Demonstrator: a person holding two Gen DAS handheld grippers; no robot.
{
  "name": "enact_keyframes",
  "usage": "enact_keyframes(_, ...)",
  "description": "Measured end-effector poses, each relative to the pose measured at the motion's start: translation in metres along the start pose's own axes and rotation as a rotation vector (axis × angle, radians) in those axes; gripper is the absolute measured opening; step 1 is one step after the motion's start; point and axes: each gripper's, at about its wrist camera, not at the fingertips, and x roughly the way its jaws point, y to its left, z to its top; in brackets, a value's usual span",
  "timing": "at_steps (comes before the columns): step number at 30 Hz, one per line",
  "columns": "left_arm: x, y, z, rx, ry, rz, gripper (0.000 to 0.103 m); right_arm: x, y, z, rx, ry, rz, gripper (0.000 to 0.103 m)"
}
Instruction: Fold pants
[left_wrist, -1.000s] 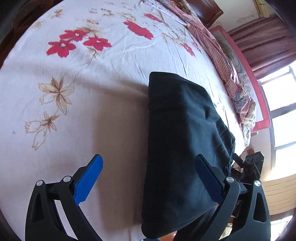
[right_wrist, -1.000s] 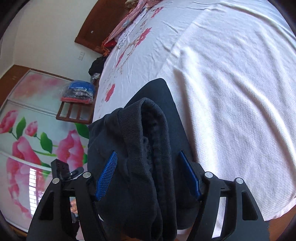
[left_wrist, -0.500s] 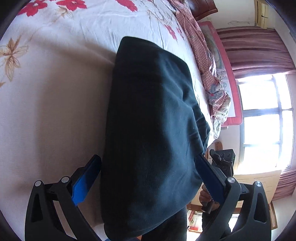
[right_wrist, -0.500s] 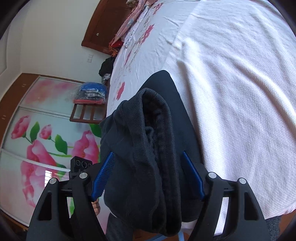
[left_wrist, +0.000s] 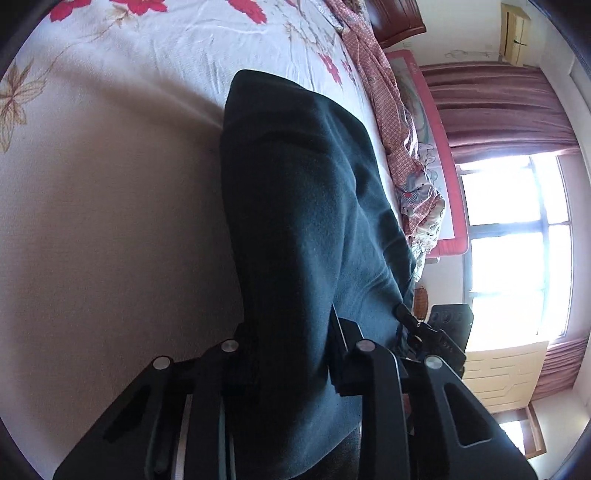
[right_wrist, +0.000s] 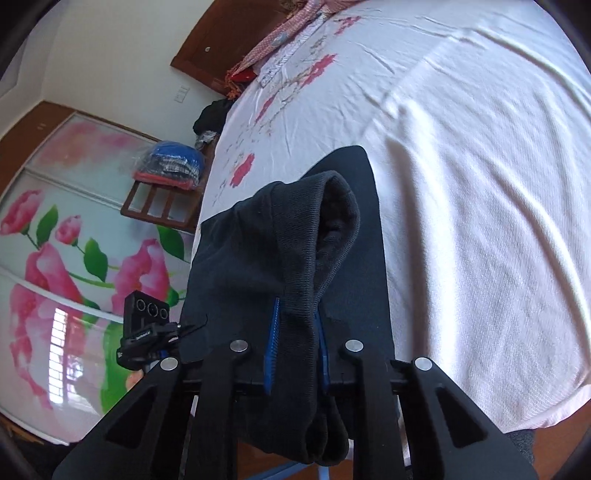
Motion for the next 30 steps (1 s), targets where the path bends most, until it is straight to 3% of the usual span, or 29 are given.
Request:
enact_keyframes(1,0.000,-0.003,0.000,0.000,-0.007,-0.008,0.023,-0.003,0.009,0.004,-0.019,-0.003,-0.004,0.010)
enact_keyframes(3,-0.002,-0.009,0.002,0.005,-0.023,-0.034,0.022,-0.007,0.029,0.012,-0.079,-0.009,0.025,0.009)
enact_keyframes(10,-0.012,-0.043,0.018,0.059,-0.085,-0.074,0.022,-0.013,0.104,0.054,-0.282,-0.032,-0.001,0.009)
enact_keyframes(12,-0.017,-0.051,0.027,0.076,-0.100,-0.057,0.022,-0.011,0.093,0.058,-0.204,-0.010,0.005,0.009)
enact_keyframes(14,-0.019,-0.050,0.032,0.065,-0.093,-0.053,0.022,-0.009,0.080,0.049,-0.211,0.007,-0.064,0.009)
enact_keyframes(20,-0.007,-0.042,0.038,0.086,-0.046,-0.010,0.022,0.022,0.002,0.009,-0.013,0.091,-0.133,0.010)
enact_keyframes(22,-0.004,-0.043,0.038,0.095,-0.042,0.004,0.022,0.029,-0.011,0.004,0.010,0.104,-0.198,0.038)
enact_keyframes(24,-0.004,-0.042,0.043,0.088,-0.039,0.002,0.022,0.028,-0.015,0.004,0.036,0.110,-0.202,0.041)
enact_keyframes(27,-0.001,-0.045,0.046,0.106,-0.032,0.017,0.022,0.017,-0.006,0.005,-0.005,0.105,-0.273,0.058)
enact_keyframes(30,-0.003,-0.036,0.044,0.088,-0.033,0.016,0.022,0.021,-0.018,0.005,0.059,0.139,-0.209,0.058)
